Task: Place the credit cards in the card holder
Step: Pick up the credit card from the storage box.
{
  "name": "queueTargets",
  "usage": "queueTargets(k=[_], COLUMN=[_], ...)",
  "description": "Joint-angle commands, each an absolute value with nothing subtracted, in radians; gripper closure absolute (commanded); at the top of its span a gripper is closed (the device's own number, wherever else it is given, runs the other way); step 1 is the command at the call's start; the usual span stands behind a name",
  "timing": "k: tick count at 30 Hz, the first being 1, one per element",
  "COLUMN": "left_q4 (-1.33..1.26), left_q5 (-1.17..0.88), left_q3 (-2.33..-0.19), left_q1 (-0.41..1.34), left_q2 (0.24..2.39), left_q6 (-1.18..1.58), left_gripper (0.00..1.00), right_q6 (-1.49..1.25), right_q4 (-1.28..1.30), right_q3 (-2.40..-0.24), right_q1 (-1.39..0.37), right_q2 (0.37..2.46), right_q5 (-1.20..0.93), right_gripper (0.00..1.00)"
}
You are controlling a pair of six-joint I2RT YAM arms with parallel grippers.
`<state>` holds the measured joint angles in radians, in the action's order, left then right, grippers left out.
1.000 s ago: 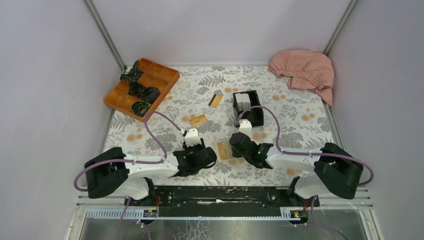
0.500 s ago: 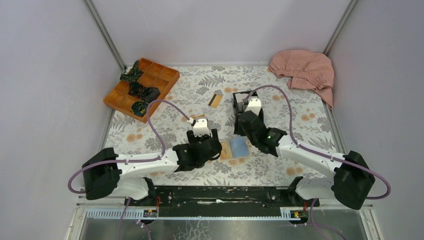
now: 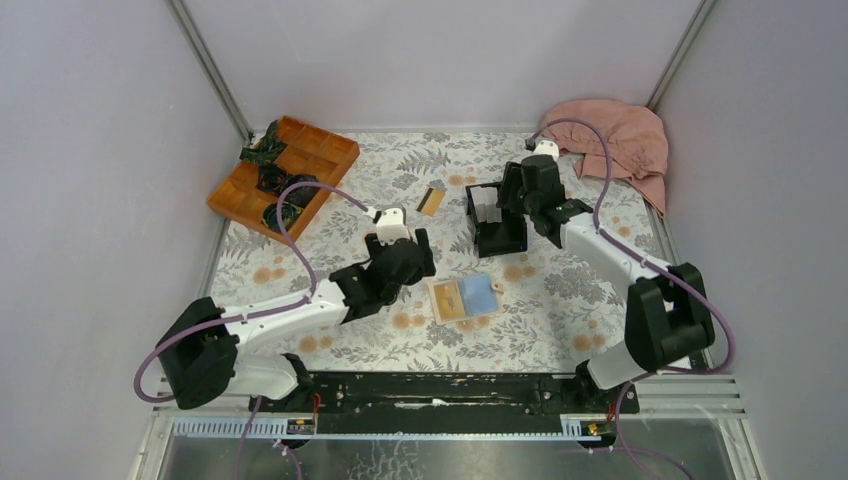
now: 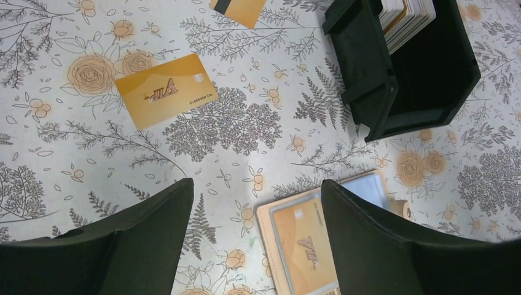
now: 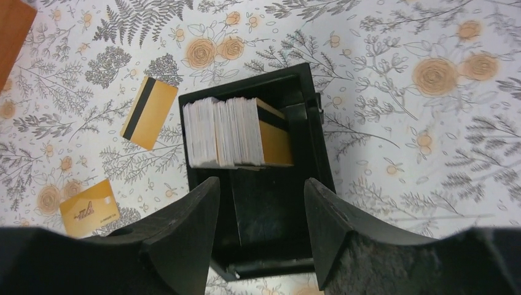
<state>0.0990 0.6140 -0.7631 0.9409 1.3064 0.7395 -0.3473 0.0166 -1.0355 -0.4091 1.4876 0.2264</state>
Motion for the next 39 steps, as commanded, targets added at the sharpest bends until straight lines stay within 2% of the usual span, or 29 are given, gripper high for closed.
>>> queueTargets(k=[1,7,17,39], left_q4=[0.019,-0.005,-0.037,-0.054], left_q5=[0.539,0.485,0.434,0.387], left_q3=[-0.792,-0.825,-0.867,-0.862], left_q1=[0.893,0.838,0.801,0.775], left_q2=[1.307,1.366,1.428,1.439], left_q6=[0.692,0.677,0.672,0.681], left_gripper=[0.16,0.16,0.16,0.16], right_q6=[-0.337,-0.352,-0.381,-0.399], right_q4=[-0.059,-0.073,-0.087,-0.117], right_q3=[-1.132,-1.224,-1.236,-1.183], right_q1=[-0.33,-0.256,-0.219,-0.221], right_q2=[1.573,1.682,1.768,1.829], right_q5=[0.015,-0.118,-0.242,-0.278], right_gripper=[0.4,0.39,0.38,0.4])
